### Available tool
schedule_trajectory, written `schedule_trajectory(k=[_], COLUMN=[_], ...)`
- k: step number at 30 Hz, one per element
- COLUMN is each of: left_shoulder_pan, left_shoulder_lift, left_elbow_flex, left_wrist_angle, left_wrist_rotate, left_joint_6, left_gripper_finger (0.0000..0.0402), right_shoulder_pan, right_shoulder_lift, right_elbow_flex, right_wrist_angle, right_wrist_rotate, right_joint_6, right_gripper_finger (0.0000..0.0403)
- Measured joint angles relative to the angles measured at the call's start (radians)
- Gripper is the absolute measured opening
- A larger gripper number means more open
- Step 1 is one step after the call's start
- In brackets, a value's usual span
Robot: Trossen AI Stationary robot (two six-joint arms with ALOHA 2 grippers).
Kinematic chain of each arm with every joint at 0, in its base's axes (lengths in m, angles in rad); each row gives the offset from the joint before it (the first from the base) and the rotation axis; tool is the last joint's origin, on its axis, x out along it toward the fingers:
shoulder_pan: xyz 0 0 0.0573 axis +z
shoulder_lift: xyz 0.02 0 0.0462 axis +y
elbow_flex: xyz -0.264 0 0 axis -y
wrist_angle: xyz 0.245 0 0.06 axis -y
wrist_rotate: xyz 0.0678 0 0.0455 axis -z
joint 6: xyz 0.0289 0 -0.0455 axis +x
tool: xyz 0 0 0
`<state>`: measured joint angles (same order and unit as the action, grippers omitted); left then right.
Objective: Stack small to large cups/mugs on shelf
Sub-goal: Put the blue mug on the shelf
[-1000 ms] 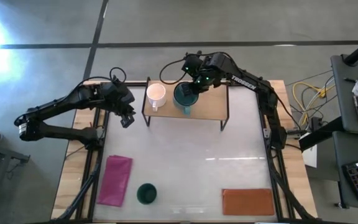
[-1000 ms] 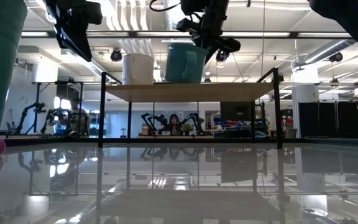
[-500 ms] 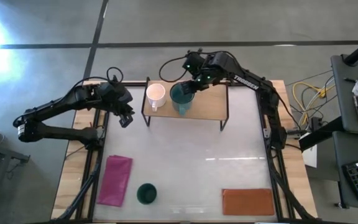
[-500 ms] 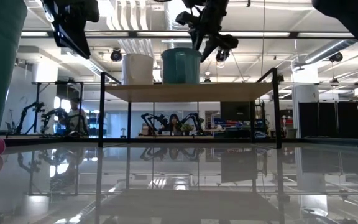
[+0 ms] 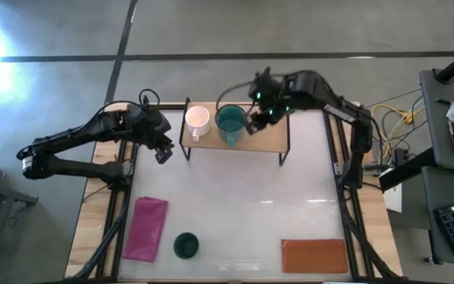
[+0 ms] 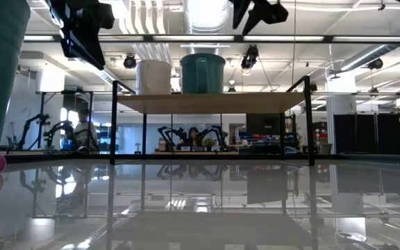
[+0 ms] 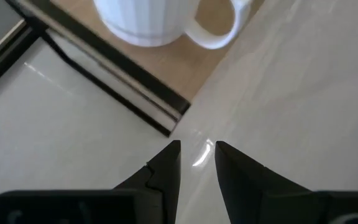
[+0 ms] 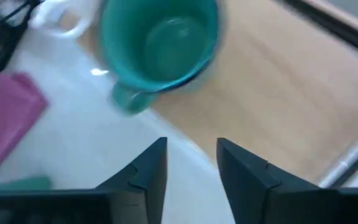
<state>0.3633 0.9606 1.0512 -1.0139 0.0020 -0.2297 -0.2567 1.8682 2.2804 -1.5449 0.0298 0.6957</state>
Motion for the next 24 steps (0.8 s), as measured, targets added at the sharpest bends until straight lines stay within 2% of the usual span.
schedule_trajectory(k=[5, 8, 12, 18, 24], left_shoulder_pan=[-0.011, -0.011, -0.011, -0.011, -0.011], left_shoulder_lift=[0.001, 0.002, 0.002, 0.001, 0.001], left_elbow_flex=[-0.013, -0.015, -0.016, -0.016, -0.026], left_wrist_angle=[0.018, 0.019, 0.019, 0.019, 0.019], left_wrist_rotate=[0.0, 0.0, -0.001, -0.001, -0.001], left_joint_6=[0.0, 0.0, 0.0, -0.001, -0.001], left_gripper_finger=[0.0085, 0.0085, 0.0085, 0.0085, 0.0085], right_shoulder_pan=[0.109, 0.15, 0.167, 0.176, 0.2], right_shoulder_lift=[0.015, 0.024, 0.026, 0.026, 0.026], right_elbow_flex=[-0.097, -0.158, -0.225, -0.28, -0.336], right_wrist_angle=[0.0, 0.109, 0.235, 0.258, 0.387], right_wrist_rotate=[0.164, 0.225, 0.263, 0.274, 0.27], right_joint_6=[0.046, 0.061, 0.076, 0.116, 0.143], right_gripper_finger=[0.0063, 0.0019, 0.0012, 0.0009, 0.0009])
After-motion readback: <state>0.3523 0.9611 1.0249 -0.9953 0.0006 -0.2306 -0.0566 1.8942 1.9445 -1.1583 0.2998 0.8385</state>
